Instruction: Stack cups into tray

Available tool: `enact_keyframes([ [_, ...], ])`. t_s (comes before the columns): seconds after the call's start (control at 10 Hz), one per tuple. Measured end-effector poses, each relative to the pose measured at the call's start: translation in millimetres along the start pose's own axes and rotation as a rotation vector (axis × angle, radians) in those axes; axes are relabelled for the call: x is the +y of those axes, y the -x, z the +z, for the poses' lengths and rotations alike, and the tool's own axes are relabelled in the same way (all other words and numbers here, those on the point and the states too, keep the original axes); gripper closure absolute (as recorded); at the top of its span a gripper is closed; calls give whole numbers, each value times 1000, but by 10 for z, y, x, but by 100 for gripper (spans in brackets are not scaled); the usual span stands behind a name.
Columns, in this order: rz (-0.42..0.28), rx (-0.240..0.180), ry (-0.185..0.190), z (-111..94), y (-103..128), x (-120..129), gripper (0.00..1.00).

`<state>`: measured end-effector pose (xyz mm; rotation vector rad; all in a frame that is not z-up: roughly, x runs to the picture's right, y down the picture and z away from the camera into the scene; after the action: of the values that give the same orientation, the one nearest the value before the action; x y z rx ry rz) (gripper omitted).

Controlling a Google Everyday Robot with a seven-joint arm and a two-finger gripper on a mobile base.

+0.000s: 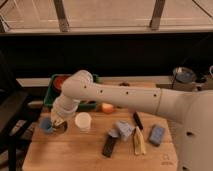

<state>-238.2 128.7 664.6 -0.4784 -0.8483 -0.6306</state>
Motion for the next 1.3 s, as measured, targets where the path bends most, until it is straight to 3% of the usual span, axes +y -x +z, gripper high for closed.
enact_keyframes([
  [0.2,-46,-6,-3,108,9,-386,100],
  [0.4,-69,-20,3,340,-47,-621,100],
  [0.9,-43,-31,31,685,-319,-656,98],
  [1.3,-2,-64,46,916,-439,-562,60],
])
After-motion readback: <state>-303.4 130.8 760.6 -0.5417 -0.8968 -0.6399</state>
